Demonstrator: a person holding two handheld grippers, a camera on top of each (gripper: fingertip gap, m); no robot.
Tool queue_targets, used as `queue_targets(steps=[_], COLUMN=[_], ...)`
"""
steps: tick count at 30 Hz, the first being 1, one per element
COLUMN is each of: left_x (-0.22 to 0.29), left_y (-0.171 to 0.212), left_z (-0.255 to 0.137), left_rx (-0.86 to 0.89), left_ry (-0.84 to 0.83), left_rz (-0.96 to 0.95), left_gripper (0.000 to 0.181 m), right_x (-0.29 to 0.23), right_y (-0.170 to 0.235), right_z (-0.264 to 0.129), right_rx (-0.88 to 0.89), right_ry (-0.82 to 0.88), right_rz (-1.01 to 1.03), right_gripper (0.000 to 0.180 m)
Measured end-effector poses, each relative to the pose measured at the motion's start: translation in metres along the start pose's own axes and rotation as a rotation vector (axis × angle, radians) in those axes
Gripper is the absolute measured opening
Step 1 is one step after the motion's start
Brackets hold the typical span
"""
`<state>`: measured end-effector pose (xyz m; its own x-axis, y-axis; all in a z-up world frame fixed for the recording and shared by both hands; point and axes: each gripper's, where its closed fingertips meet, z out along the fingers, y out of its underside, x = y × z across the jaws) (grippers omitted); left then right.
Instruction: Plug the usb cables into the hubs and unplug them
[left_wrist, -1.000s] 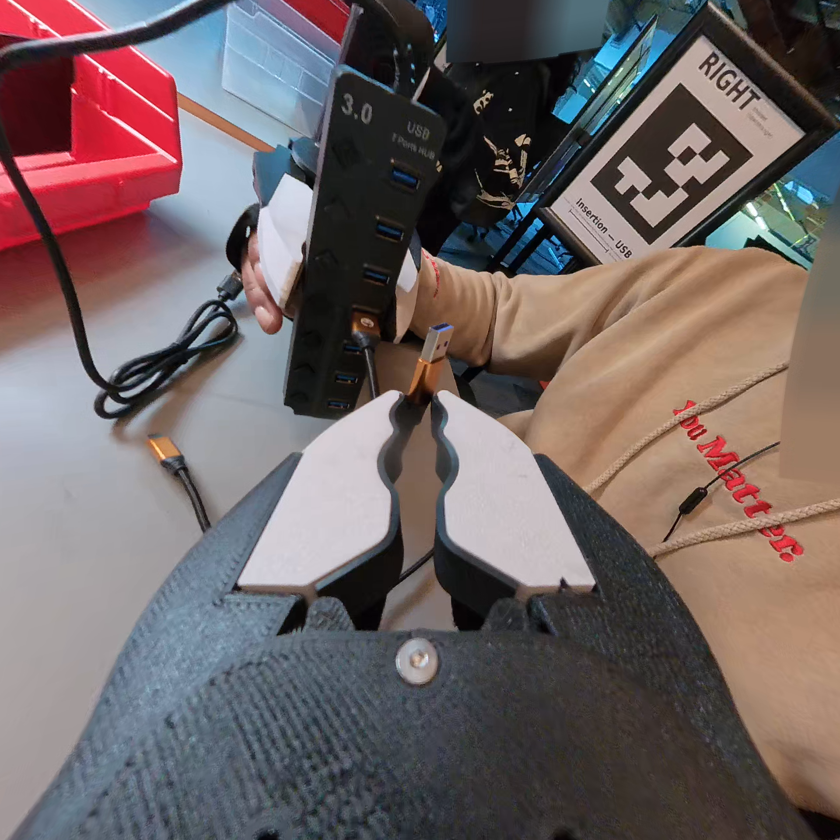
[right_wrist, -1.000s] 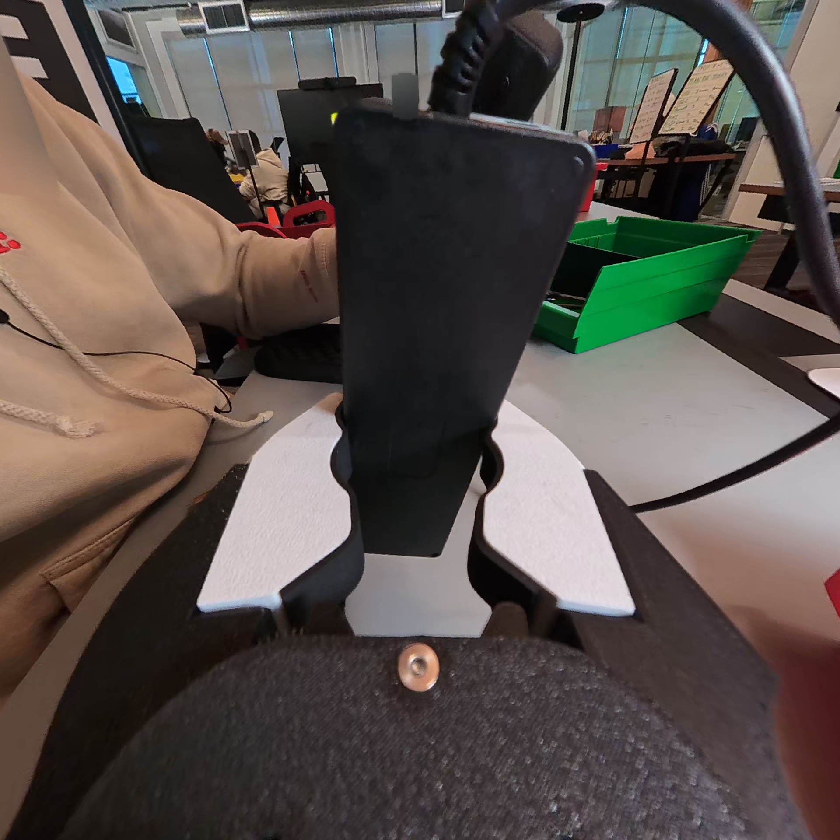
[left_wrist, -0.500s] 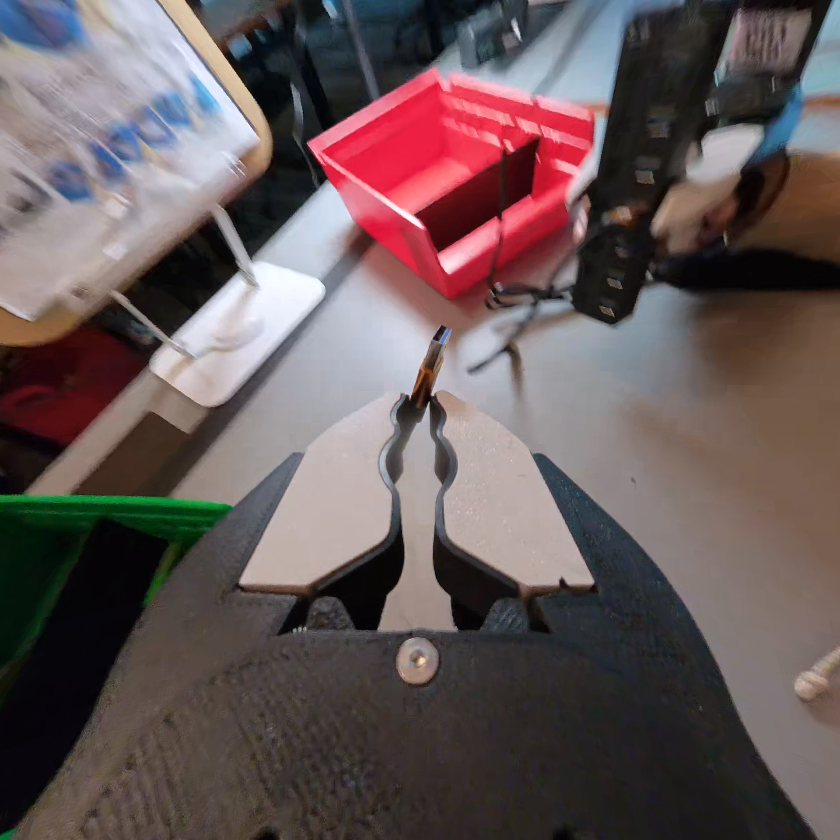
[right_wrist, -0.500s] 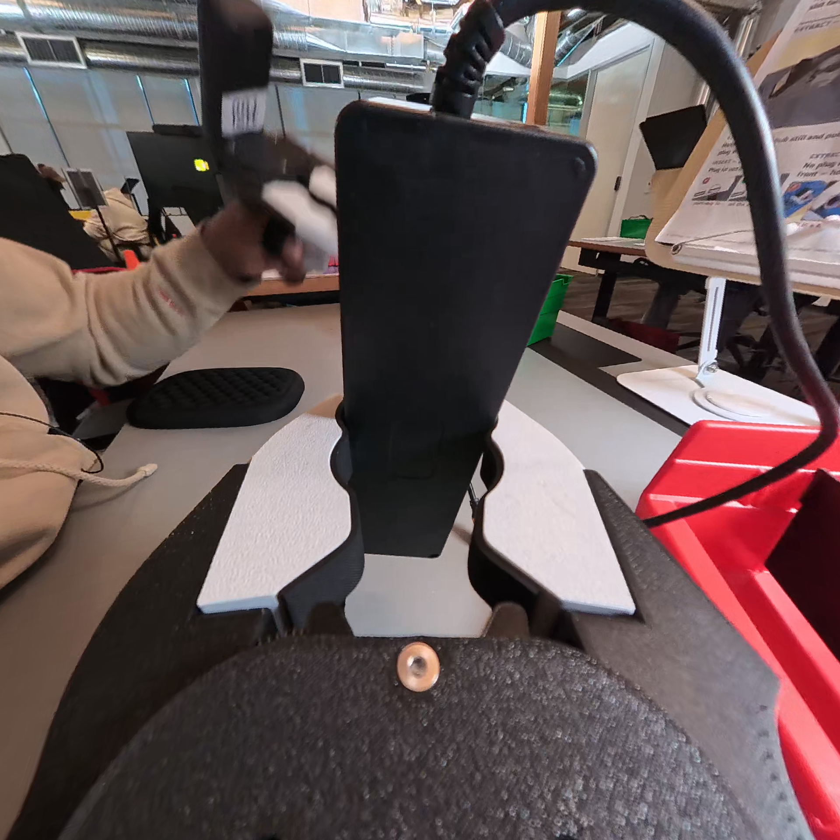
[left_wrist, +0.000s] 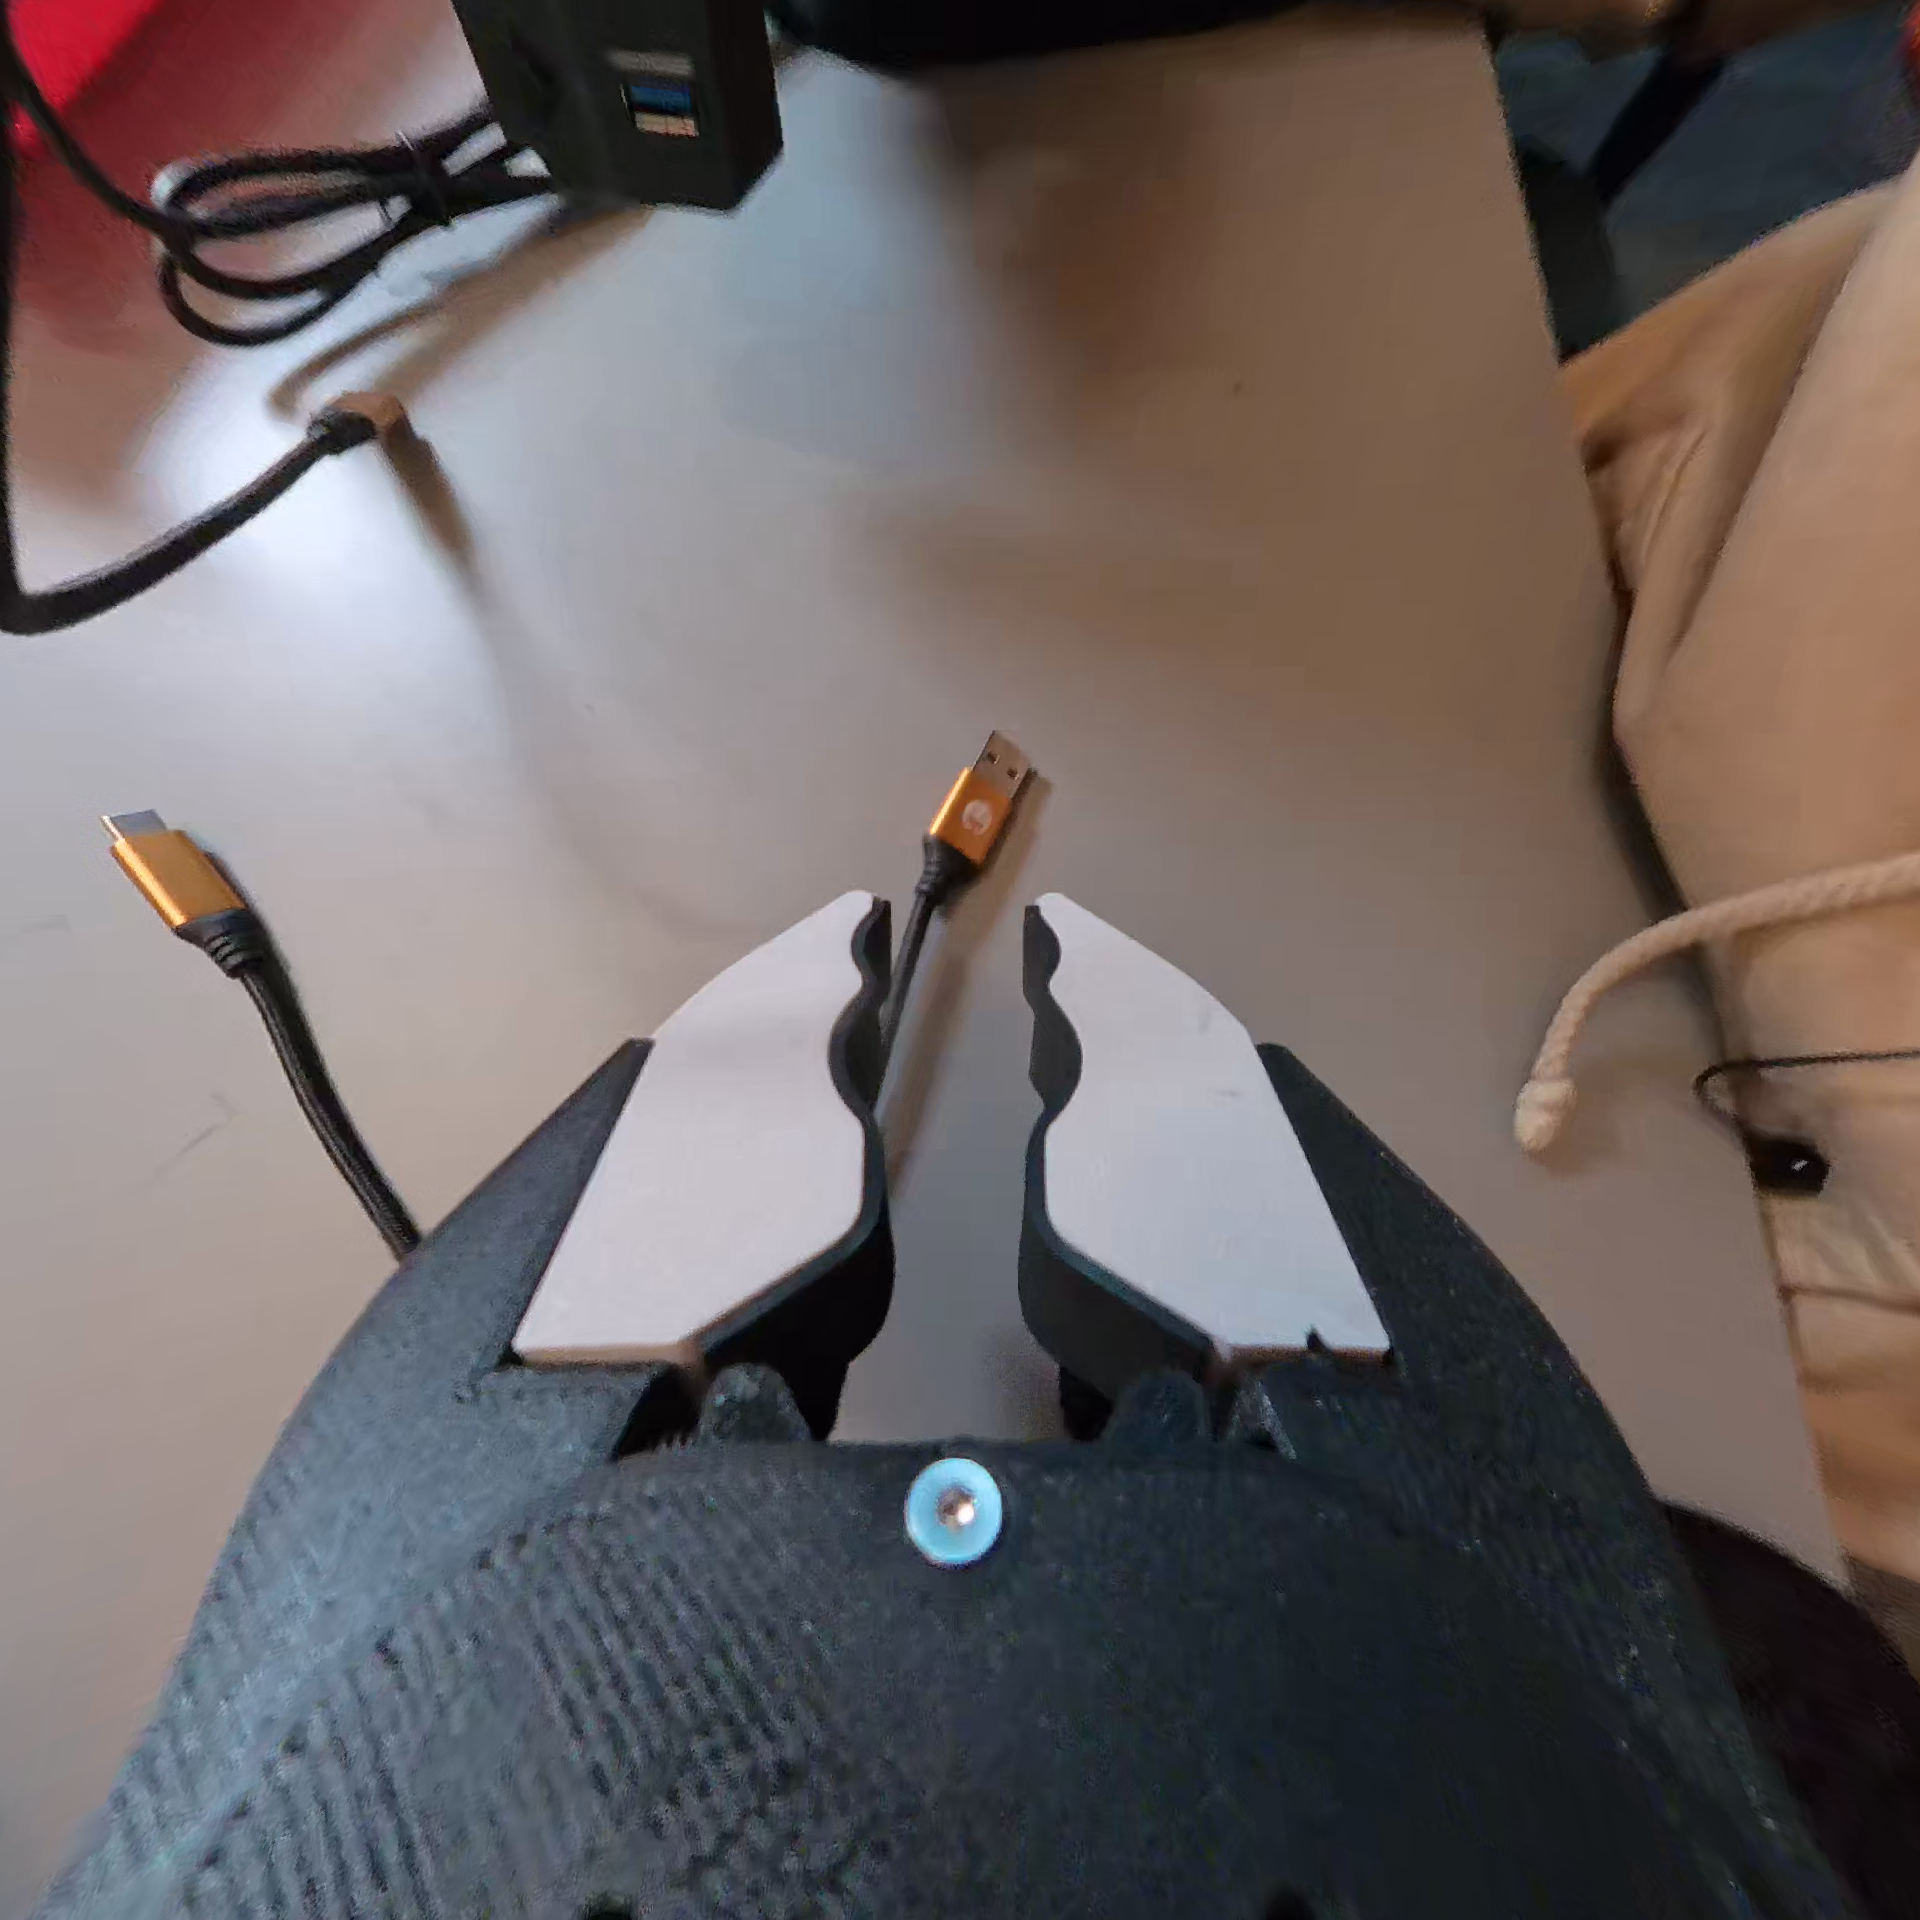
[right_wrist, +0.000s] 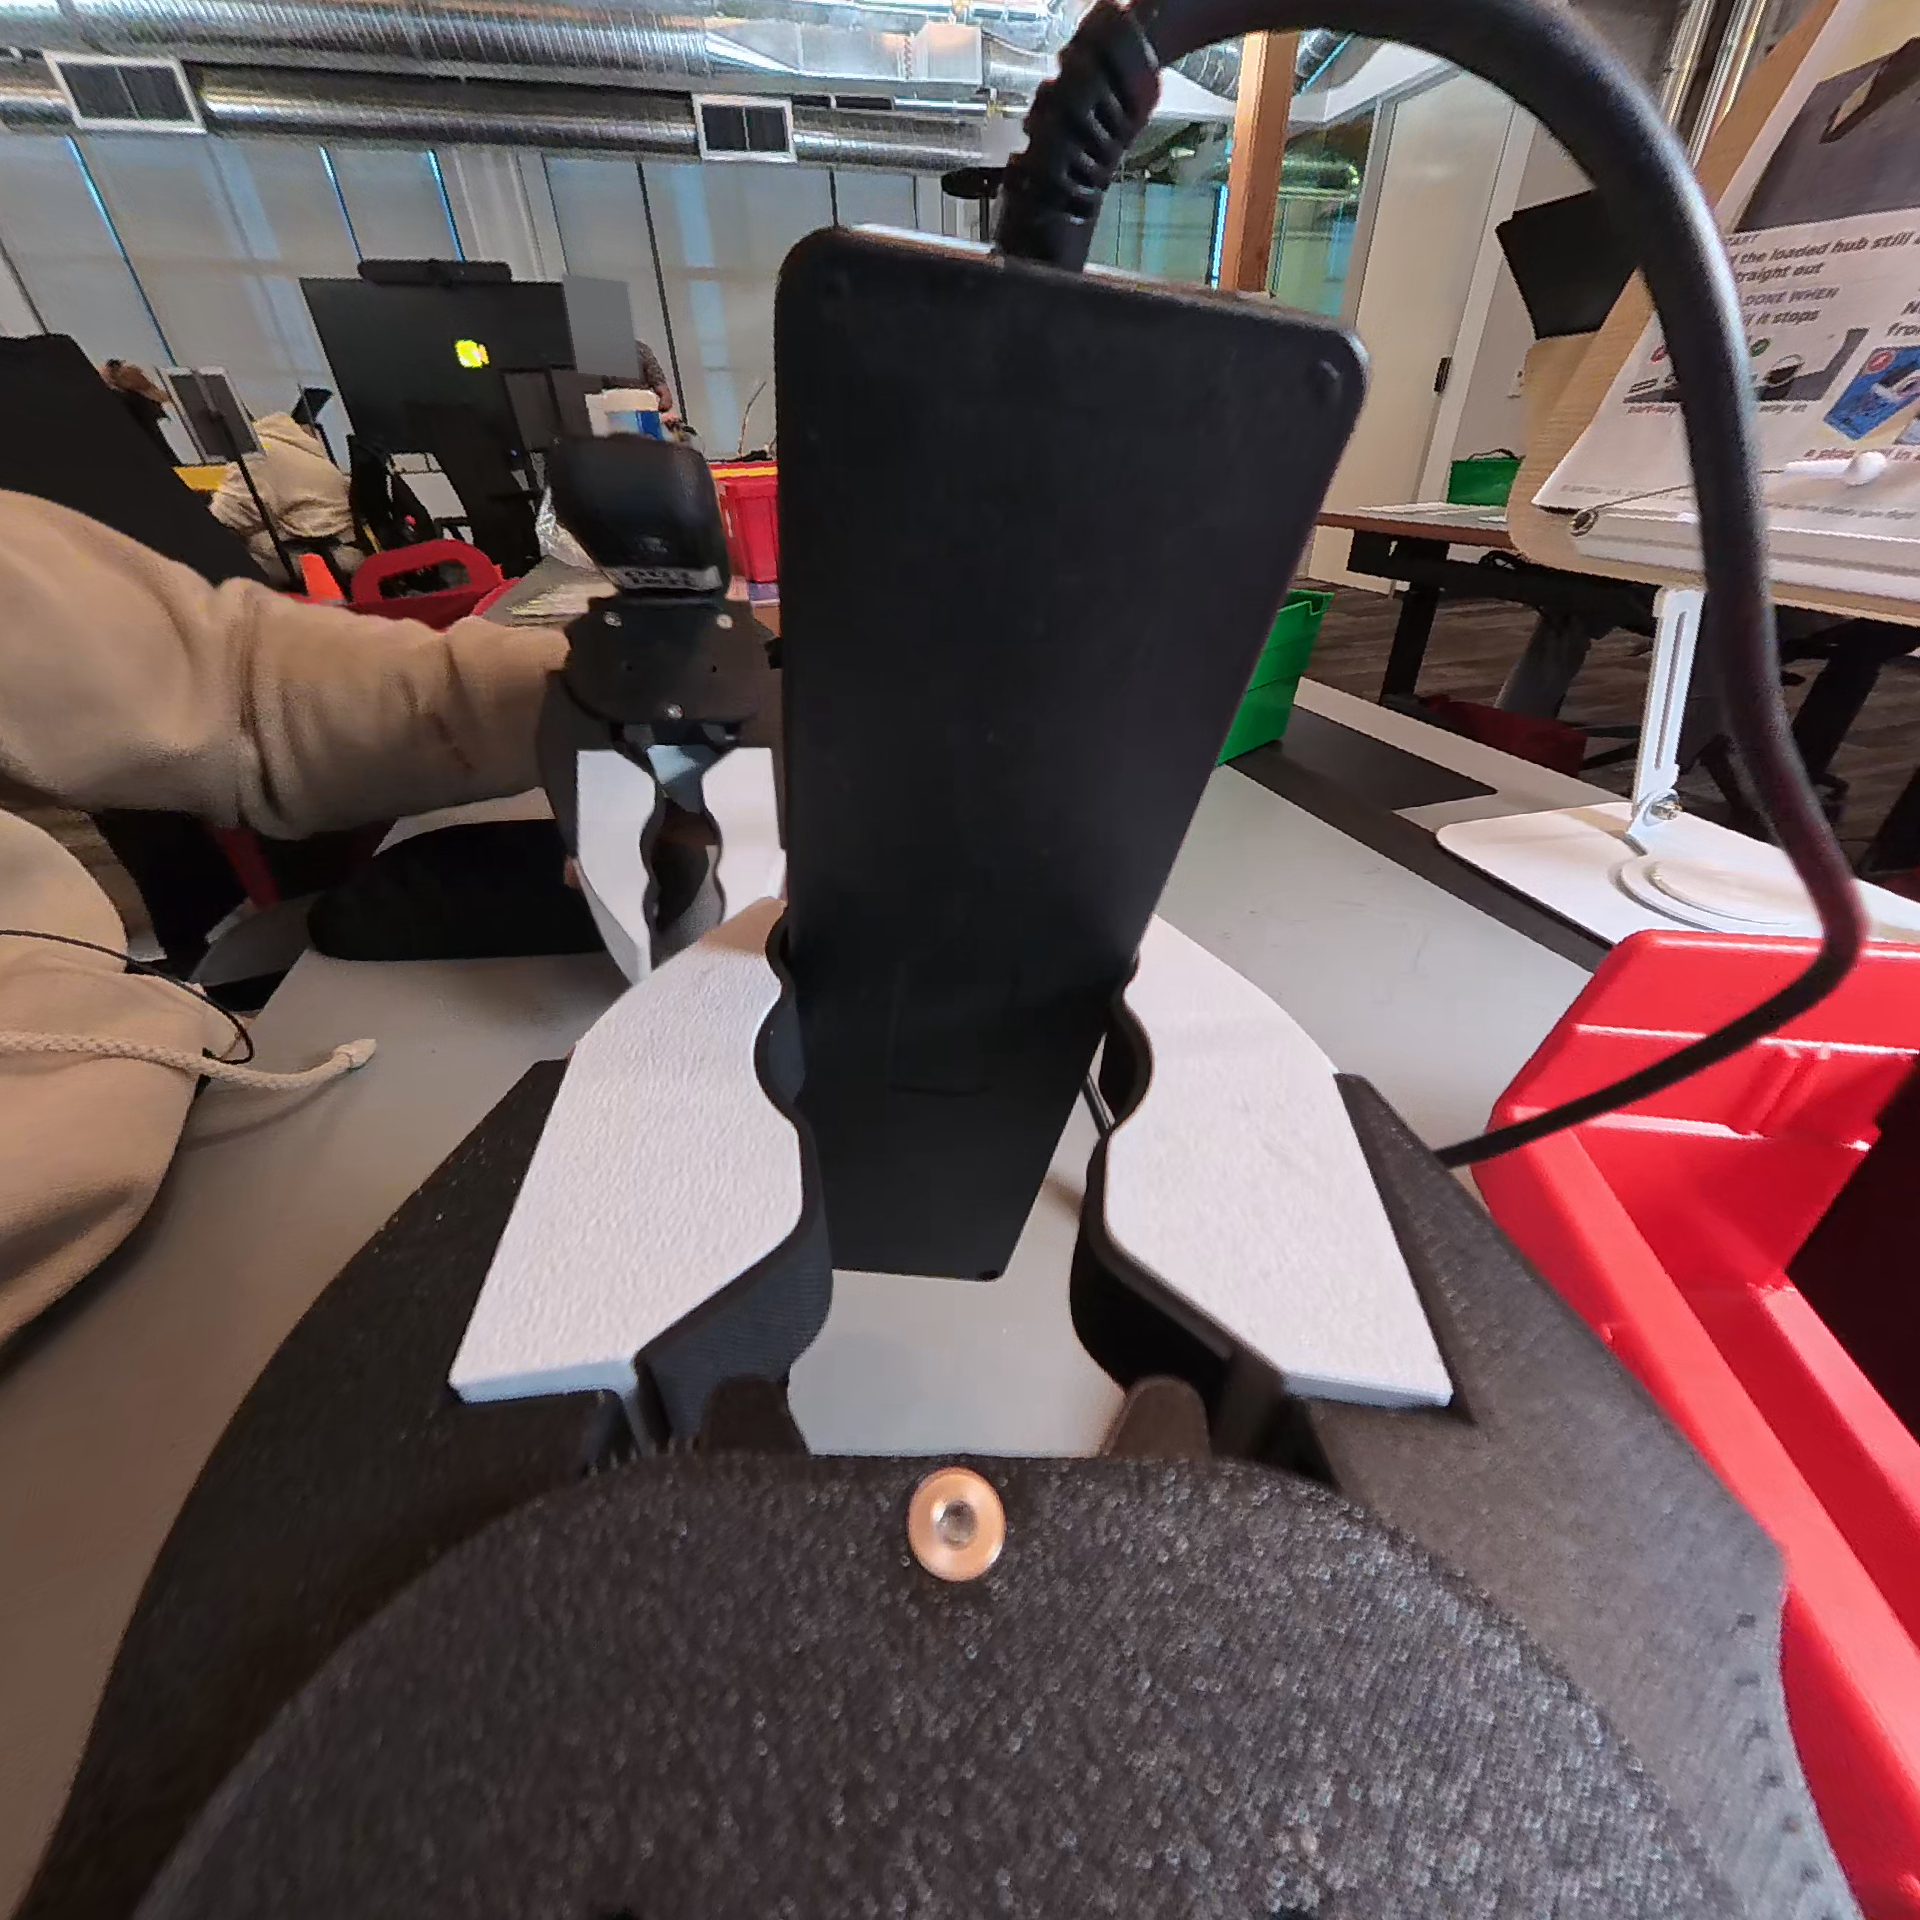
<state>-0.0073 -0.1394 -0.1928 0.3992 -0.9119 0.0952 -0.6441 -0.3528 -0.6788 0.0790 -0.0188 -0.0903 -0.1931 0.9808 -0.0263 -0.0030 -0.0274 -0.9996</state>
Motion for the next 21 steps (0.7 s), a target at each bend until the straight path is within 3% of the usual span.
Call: queue_targets(steps=[8,15,18,21], left_x=[-0.003,-0.012,-0.018,-0.015], left_y=[0.015,0.006,-0.004,-0.033], left_z=[0.027,0.036,0.017,-0.030], left_rx=[-0.133,-0.040,-0.002,0.095], left_ry=[0.126,-0.005,-0.062,-0.013], left_rz=[0.135,0.121,0.017,-0.122], left_gripper=[0.022,0.007,0.007,0.007], right_x=[0.002,-0.001,-0.005,-0.011], right_y=[0.001,0.003,0.005,0.005], right_z=[-0.001,0.000,0.000,-0.001], right_rx=[-0.006,-0.013,-0.024,-0.027], right_ry=[0.007,-0.016,-0.042,-0.090], right_rz=[0.007,0.012,0.002,0.002], right_gripper=[0.056,0.056,0.055,0.055])
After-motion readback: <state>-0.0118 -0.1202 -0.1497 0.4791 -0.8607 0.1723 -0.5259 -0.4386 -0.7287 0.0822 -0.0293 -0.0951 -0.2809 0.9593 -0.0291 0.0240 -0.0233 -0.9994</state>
